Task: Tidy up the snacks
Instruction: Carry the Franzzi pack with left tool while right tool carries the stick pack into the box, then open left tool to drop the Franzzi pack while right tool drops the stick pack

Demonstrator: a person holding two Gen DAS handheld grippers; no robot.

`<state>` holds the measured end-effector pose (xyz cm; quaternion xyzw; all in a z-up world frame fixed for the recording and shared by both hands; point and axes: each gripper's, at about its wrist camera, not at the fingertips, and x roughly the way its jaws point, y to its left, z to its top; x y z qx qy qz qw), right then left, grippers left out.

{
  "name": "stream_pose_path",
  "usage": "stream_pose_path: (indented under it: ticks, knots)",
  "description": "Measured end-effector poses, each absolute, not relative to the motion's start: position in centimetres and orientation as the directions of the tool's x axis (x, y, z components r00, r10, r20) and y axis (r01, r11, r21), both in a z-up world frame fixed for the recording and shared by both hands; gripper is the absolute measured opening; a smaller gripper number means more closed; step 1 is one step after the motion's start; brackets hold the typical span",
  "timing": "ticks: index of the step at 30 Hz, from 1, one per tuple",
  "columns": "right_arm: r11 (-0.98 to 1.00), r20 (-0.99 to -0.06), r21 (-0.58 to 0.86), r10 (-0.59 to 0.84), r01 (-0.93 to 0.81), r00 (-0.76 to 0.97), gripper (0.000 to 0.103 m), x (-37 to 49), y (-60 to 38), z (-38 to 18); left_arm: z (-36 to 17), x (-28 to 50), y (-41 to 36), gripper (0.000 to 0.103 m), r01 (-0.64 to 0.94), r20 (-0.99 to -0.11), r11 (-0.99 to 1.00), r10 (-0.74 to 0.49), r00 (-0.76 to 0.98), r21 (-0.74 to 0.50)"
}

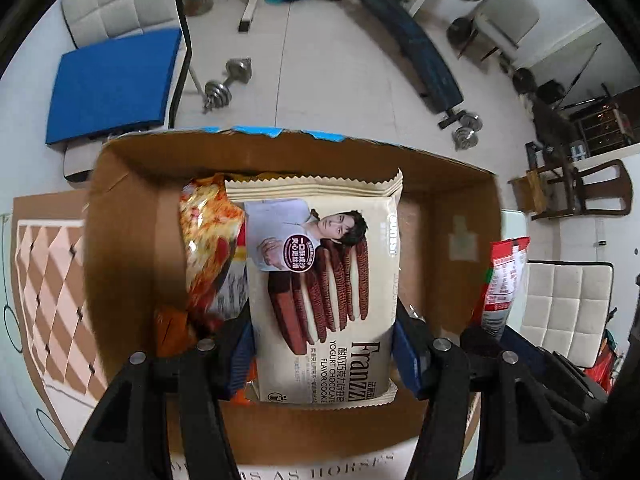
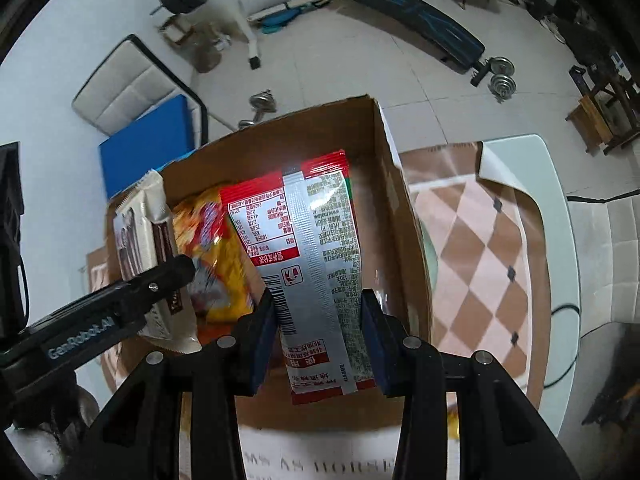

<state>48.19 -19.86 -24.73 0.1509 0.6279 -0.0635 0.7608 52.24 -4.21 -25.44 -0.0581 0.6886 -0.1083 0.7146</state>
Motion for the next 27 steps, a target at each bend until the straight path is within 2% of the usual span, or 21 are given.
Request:
stream_pose_path:
  ticks: [5,13,14,15,16,17,18,23,27]
  knots:
    - [0.946,-0.984,0.123,0.078,0.299,0.158,0.043,51.7,-20.4,-28.0,-27.8,54.4,-5.6,0.057,0.098,-0.971,0.966,-0.235,-0.053,-0.239]
    - [0.944,-0.991,0.106,0.075,0.311,0.110,0.046,54.1,-21.1,-30.8,-29.4,55.6,-6.4,0.058,0.101,-0.975,0.972,-0.202,-0.088,-0.210]
    - [0.944,-0.992,0.105,0.078,0.312,0.097,0.049,54.3,-21.2,-31.2,-29.5,55.6,-6.3,0.058,0.090,-0.974,0.973,-0.206,-0.093,-0.214]
    - [0.944,-0.993,0.100,0.078,0.314,0.083,0.057,54.5,-21.2,-31.5,-29.7,55.7,-6.2,0.058,0.077,-0.972,0.972,-0.212,-0.099,-0.220]
    - [0.945,-0.995,0.092,0.073,0.312,0.073,0.068,54.7,-21.3,-32.0,-29.7,55.8,-6.2,0.067,0.074,-0.973,0.974,-0.208,-0.096,-0.216]
    - [0.947,-0.995,0.086,0.066,0.309,0.073,0.075,54.7,-21.2,-32.0,-29.7,55.9,-6.2,0.081,0.076,-0.975,0.975,-0.203,-0.089,-0.210]
    - [0.949,-0.995,0.082,0.061,0.304,0.077,0.079,54.7,-21.2,-32.0,-29.5,55.9,-6.2,0.086,0.083,-0.978,0.977,-0.192,-0.082,-0.199]
    - [0.957,-0.995,0.076,0.057,0.279,0.076,0.088,54.7,-20.7,-32.1,-29.0,55.5,-6.4,0.087,0.103,-0.983,0.978,-0.174,-0.064,-0.180]
    - [0.965,-0.996,0.037,0.016,0.258,0.084,0.091,54.1,-20.2,-31.5,-28.4,54.6,-5.9,0.087,0.094,-0.982,0.978,-0.181,-0.050,-0.185]
